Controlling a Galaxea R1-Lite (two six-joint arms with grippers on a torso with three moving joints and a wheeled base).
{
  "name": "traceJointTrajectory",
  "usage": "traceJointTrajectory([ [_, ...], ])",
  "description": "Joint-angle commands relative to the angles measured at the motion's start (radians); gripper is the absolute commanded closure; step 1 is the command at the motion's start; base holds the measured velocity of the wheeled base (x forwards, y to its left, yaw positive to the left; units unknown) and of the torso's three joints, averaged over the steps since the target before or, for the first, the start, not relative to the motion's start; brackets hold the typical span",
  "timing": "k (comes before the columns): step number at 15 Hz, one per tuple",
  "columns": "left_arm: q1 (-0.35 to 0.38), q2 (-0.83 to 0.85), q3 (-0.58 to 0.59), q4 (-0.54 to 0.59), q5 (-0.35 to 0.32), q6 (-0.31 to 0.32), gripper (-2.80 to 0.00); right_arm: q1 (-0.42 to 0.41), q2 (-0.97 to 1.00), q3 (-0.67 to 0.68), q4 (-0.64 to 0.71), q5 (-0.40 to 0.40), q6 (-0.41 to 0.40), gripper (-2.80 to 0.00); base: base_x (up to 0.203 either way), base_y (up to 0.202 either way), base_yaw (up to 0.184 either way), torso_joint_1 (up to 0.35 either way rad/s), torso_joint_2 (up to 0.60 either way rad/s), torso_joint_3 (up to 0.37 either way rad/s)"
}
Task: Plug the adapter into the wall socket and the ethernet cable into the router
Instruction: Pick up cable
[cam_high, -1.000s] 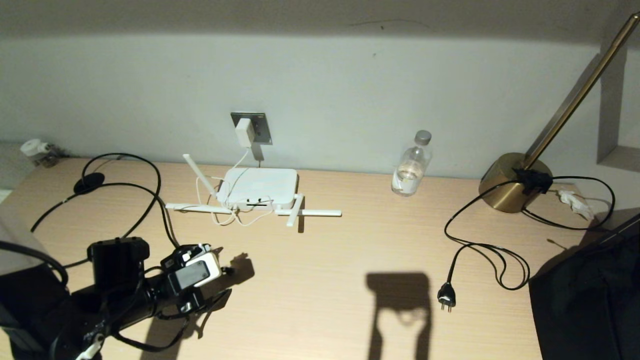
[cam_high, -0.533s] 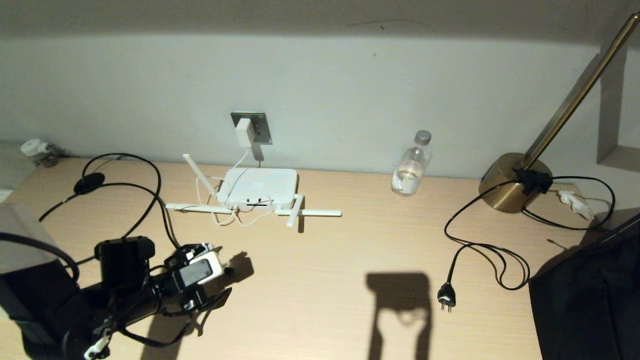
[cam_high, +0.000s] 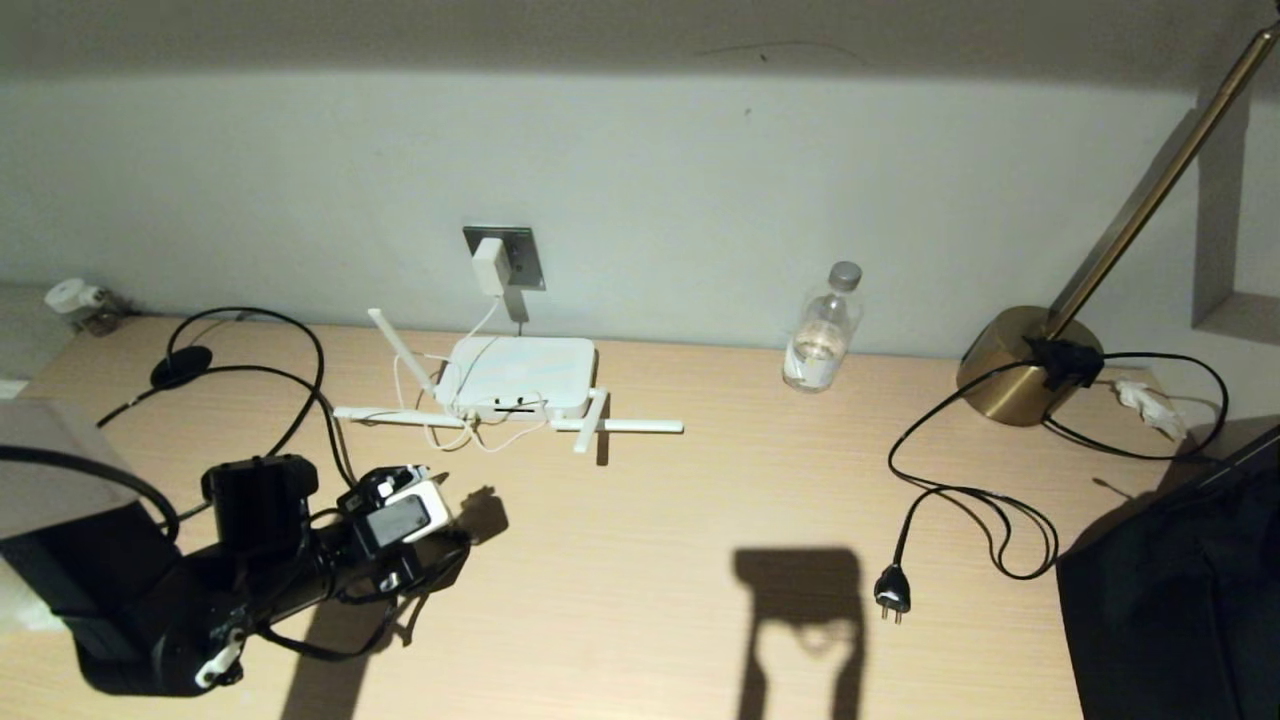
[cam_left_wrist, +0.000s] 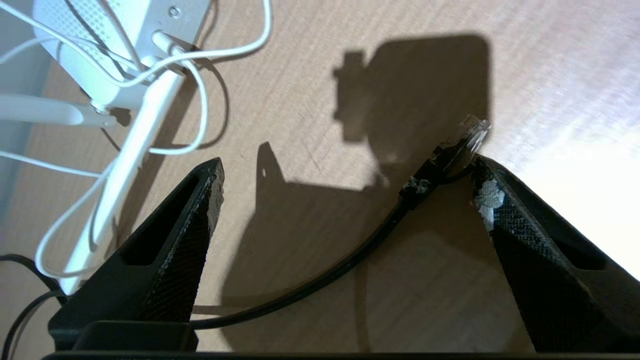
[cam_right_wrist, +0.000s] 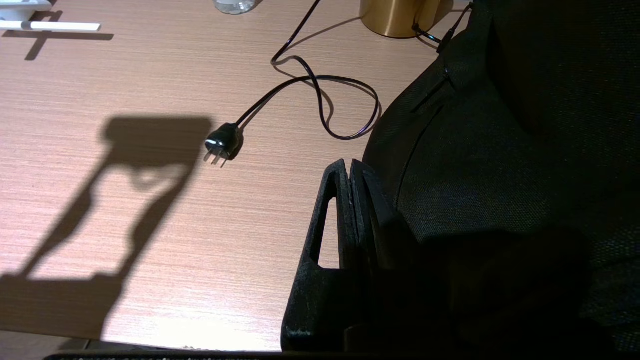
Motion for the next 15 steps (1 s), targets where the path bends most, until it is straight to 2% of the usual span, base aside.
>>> traceJointTrajectory([
  [1,0.001,0.023,-0.015,-0.001,0.002,0.007,-2.8,0.0,0.002,0.0,0.0,0.0,0.0,0.0,0.0,0.0,0.0,0.0,0.0,0.0],
  [7,0.002,0.03,-0.016,0.005,0.0,0.017,-2.8,0.0,0.002,0.0,0.0,0.0,0.0,0.0,0.0,0.0,0.0,0.0,0.0,0.0],
  [8,0.002,0.032,-0.016,0.005,0.0,0.017,-1.95,0.0,0.002,0.0,0.0,0.0,0.0,0.0,0.0,0.0,0.0,0.0,0.0,0.0],
  [9,0.002,0.035,-0.014,0.005,0.001,0.017,0.0,0.0,0.002,0.0,0.0,0.0,0.0,0.0,0.0,0.0,0.0,0.0,0.0,0.0],
  [12,0.002,0.048,-0.018,0.02,-0.018,0.015,0.0,0.0,0.002,0.0,0.0,0.0,0.0,0.0,0.0,0.0,0.0,0.0,0.0,0.0],
  [15,0.002,0.062,-0.035,0.113,-0.103,0.014,0.0,0.0,0.002,0.0,0.0,0.0,0.0,0.0,0.0,0.0,0.0,0.0,0.0,0.0],
])
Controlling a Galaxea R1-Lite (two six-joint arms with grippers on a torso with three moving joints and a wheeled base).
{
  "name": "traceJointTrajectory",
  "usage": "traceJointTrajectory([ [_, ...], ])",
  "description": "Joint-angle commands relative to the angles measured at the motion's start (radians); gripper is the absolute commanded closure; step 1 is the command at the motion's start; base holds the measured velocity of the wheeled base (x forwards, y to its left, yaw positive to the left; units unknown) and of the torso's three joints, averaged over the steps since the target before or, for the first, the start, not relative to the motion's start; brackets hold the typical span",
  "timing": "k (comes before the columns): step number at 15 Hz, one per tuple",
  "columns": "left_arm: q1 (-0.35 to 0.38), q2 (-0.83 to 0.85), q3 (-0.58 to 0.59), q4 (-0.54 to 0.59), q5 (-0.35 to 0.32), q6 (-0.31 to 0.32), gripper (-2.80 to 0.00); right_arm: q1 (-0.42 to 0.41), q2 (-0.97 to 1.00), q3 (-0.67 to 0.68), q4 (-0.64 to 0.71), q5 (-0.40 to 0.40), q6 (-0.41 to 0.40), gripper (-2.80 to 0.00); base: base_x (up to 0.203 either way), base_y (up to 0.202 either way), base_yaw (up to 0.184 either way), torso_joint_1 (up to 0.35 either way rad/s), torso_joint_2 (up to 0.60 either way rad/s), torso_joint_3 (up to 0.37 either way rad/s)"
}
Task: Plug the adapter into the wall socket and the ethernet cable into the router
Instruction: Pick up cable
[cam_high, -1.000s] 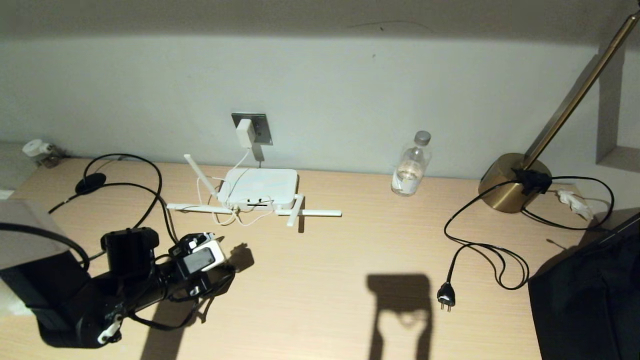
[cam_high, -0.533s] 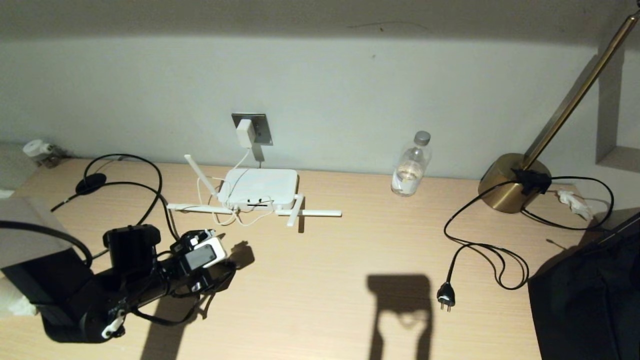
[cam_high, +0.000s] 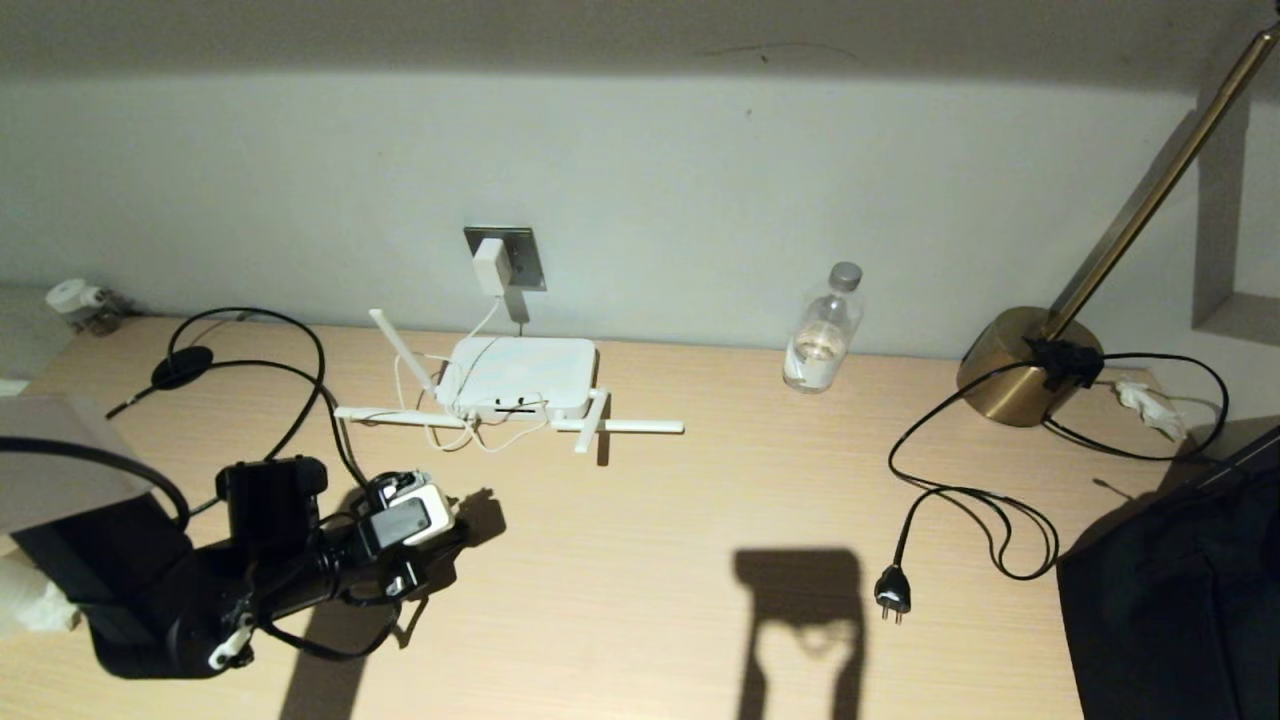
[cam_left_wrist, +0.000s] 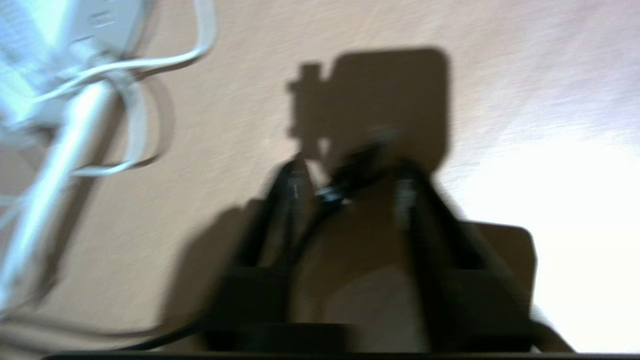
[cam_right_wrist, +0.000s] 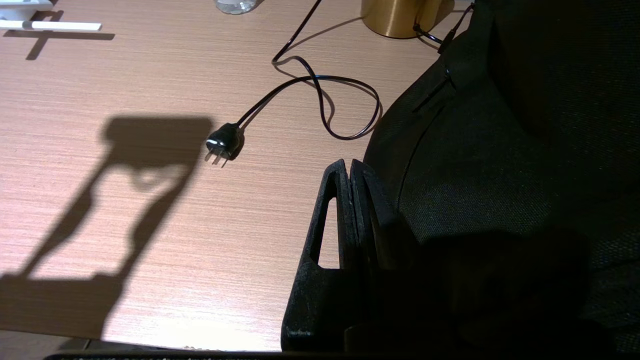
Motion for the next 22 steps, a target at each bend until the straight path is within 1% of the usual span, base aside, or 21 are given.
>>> traceJointTrajectory([
  [1,-0.002,0.013,-0.006,0.012,-0.008,0.005,0.0,0.0,0.002,0.0,0.0,0.0,0.0,0.0,0.0,0.0,0.0,0.0,0.0,0.0],
  [4,-0.002,0.01,-0.004,0.011,-0.01,0.005,0.0,0.0,0.0,0.0,0.0,0.0,0.0,0.0,0.0,0.0,0.0,0.0,0.0,0.0],
  [8,-0.002,-0.051,0.028,0.012,-0.012,0.005,0.0,0.0,0.002,0.0,0.0,0.0,0.0,0.0,0.0,0.0,0.0,0.0,0.0,0.0],
  [10,-0.005,-0.12,0.069,0.014,-0.019,0.004,0.0,0.0,0.002,0.0,0.0,0.0,0.0,0.0,0.0,0.0,0.0,0.0,0.0,0.0],
  [12,-0.006,-0.204,0.116,0.015,-0.045,-0.005,0.0,0.0,0.002,0.0,0.0,0.0,0.0,0.0,0.0,0.0,0.0,0.0,0.0,0.0],
  [14,-0.005,-0.308,0.173,0.021,-0.063,-0.035,0.0,0.0,0.002,0.0,0.0,0.0,0.0,0.0,0.0,0.0,0.0,0.0,0.0,0.0],
  [15,-0.005,-0.36,0.199,0.028,-0.079,-0.06,0.0,0.0,0.002,0.0,0.0,0.0,0.0,0.0,0.0,0.0,0.0,0.0,0.0,0.0],
  [16,-0.005,-0.412,0.219,0.04,-0.094,-0.094,0.0,0.0,0.002,0.0,0.0,0.0,0.0,0.0,0.0,0.0,0.0,0.0,0.0,0.0],
  [17,-0.008,-0.463,0.232,0.06,-0.113,-0.144,0.0,0.0,0.002,0.0,0.0,0.0,0.0,0.0,0.0,0.0,0.0,0.0,0.0,0.0],
  [18,-0.014,-0.507,0.239,0.089,-0.14,-0.222,0.0,0.0,0.002,0.0,0.0,0.0,0.0,0.0,0.0,0.0,0.0,0.0,0.0,0.0],
  [20,-0.024,-0.549,0.25,0.142,-0.191,-0.404,0.0,0.0,0.002,0.0,0.0,0.0,0.0,0.0,0.0,0.0,0.0,0.0,0.0,0.0],
  [21,-0.026,-0.551,0.259,0.149,-0.201,-0.498,0.0,0.0,0.002,0.0,0.0,0.0,0.0,0.0,0.0,0.0,0.0,0.0,0.0,0.0],
  [22,-0.033,-0.55,0.265,0.153,-0.206,-0.622,0.0,0.0,0.0,0.0,0.0,0.0,0.0,0.0,0.0,0.0,0.0,0.0,0.0,0.0],
])
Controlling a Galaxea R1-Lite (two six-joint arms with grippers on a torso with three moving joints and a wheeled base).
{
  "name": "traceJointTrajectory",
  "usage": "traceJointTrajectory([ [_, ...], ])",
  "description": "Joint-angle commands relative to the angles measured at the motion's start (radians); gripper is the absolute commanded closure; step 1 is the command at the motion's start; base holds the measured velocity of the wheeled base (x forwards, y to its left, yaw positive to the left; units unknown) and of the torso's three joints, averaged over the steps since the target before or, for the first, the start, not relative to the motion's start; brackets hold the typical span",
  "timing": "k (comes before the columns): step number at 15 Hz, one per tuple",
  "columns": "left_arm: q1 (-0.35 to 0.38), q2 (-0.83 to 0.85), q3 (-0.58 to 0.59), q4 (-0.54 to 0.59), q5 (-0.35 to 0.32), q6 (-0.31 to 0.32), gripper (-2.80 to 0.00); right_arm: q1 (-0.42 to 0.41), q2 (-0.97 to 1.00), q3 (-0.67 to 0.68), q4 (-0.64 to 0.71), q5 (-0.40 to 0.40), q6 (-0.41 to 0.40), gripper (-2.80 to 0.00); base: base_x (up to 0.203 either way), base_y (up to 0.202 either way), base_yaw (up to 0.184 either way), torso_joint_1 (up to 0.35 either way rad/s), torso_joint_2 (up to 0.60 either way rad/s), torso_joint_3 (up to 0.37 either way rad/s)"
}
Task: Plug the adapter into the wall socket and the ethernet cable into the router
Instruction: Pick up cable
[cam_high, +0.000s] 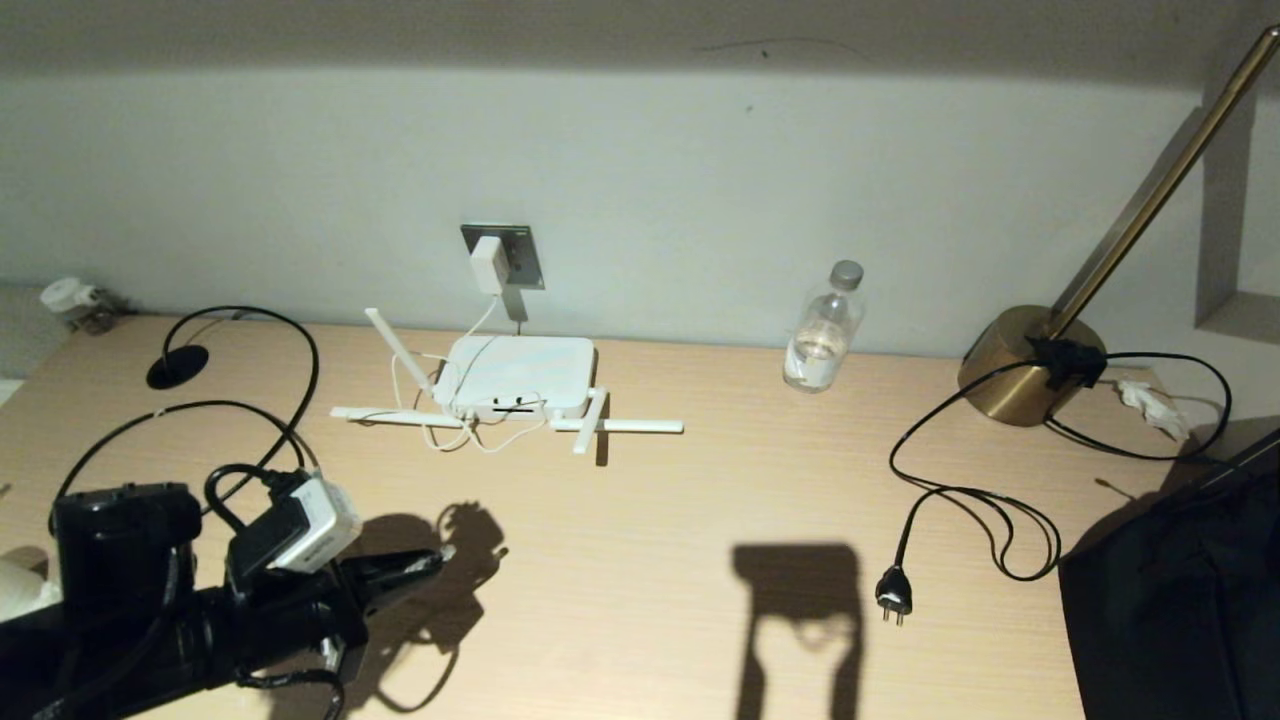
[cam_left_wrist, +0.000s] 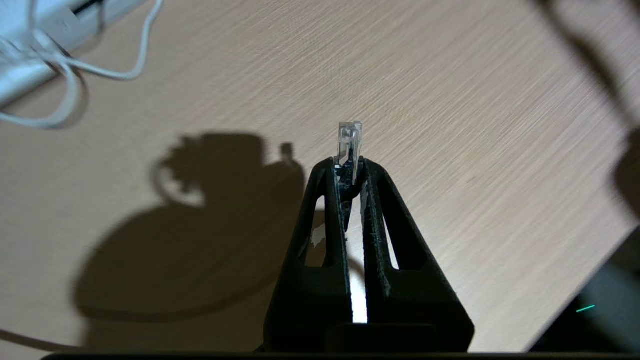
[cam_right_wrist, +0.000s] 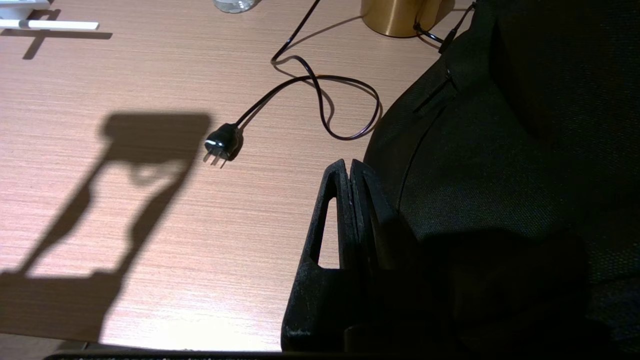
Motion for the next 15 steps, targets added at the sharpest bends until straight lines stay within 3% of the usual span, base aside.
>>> traceJointTrajectory([
  [1,-0.017,-0.03,0.003,-0.006,-0.007,-0.238,0.0,0.0,0.002,0.0,0.0,0.0,0.0,0.0,0.0,0.0,0.0,0.0,0.0,0.0],
  [3,-0.044,-0.025,-0.036,-0.005,-0.02,-0.586,0.0,0.0,0.002,0.0,0.0,0.0,0.0,0.0,0.0,0.0,0.0,0.0,0.0,0.0],
  [4,-0.053,-0.009,-0.071,-0.005,-0.026,-0.726,0.0,0.0,0.002,0.0,0.0,0.0,0.0,0.0,0.0,0.0,0.0,0.0,0.0,0.0],
  [5,-0.06,0.027,-0.107,-0.003,-0.029,-0.8,0.0,0.0,0.002,0.0,0.0,0.0,0.0,0.0,0.0,0.0,0.0,0.0,0.0,0.0],
  [9,-0.067,0.176,-0.219,0.006,-0.028,-0.982,0.0,0.0,0.002,0.0,0.0,0.0,0.0,0.0,0.0,0.0,0.0,0.0,0.0,0.0],
  [11,-0.067,0.221,-0.278,0.07,-0.023,-0.997,0.0,0.0,0.002,0.0,0.0,0.0,0.0,0.0,0.0,0.0,0.0,0.0,0.0,0.0],
  [12,-0.067,0.23,-0.33,0.141,-0.014,-0.998,0.0,0.0,0.002,0.0,0.0,0.0,0.0,0.0,0.0,0.0,0.0,0.0,0.0,0.0],
  [15,-0.078,0.232,-0.558,0.518,0.04,-0.99,0.0,0.0,0.0,0.0,0.0,0.0,0.0,0.0,0.0,0.0,0.0,0.0,0.0,0.0],
])
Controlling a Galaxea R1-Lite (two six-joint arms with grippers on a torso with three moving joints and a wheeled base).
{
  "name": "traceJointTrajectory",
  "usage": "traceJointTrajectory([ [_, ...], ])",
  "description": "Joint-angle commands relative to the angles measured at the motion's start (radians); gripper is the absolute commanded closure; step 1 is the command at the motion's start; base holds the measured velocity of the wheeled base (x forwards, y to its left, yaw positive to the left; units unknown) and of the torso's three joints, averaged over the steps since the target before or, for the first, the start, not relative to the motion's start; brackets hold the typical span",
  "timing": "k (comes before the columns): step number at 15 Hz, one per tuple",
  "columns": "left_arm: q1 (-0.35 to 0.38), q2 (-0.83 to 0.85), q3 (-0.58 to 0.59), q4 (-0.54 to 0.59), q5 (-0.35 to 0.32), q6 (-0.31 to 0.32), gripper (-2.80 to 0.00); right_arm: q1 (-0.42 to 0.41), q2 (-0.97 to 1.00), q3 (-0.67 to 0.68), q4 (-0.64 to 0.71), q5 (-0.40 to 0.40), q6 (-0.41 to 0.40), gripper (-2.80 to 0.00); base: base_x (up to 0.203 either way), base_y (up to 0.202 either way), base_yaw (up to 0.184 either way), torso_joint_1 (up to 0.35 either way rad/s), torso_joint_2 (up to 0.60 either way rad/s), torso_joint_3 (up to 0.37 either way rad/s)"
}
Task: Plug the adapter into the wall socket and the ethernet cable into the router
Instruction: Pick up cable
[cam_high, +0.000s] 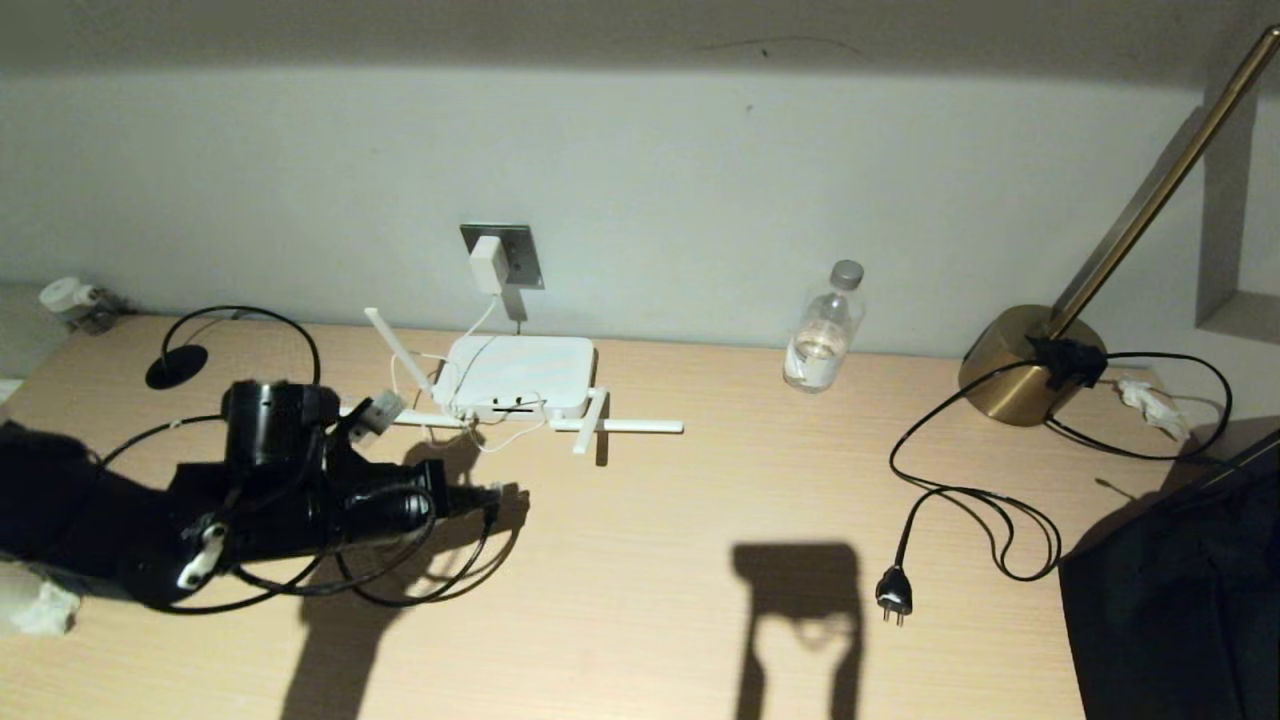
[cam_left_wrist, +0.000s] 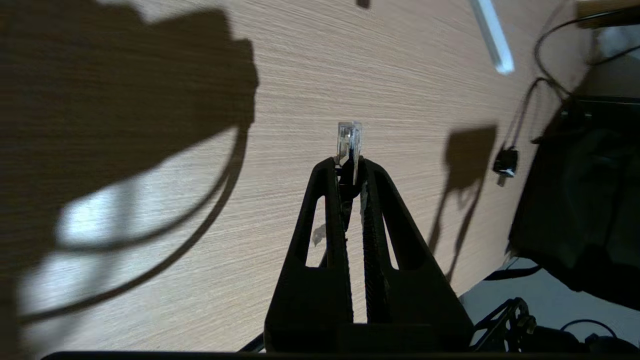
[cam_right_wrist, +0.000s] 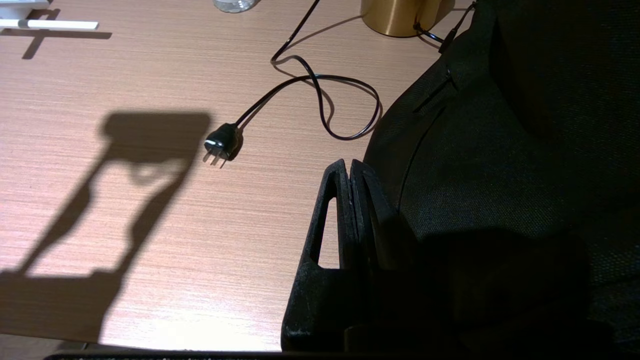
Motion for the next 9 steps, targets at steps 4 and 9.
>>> traceJointTrajectory([
  [4,-0.095,0.019,-0.265,0.486,0.284,0.053,0.0,0.0,0.002,0.0,-0.001,0.0,0.0,0.0,0.0,0.0,0.0,0.0,0.0,0.0],
  [9,-0.216,0.038,-0.279,0.609,0.63,0.042,0.0,0.0,0.002,0.0,-0.001,0.0,0.0,0.0,0.0,0.0,0.0,0.0,0.0,0.0],
])
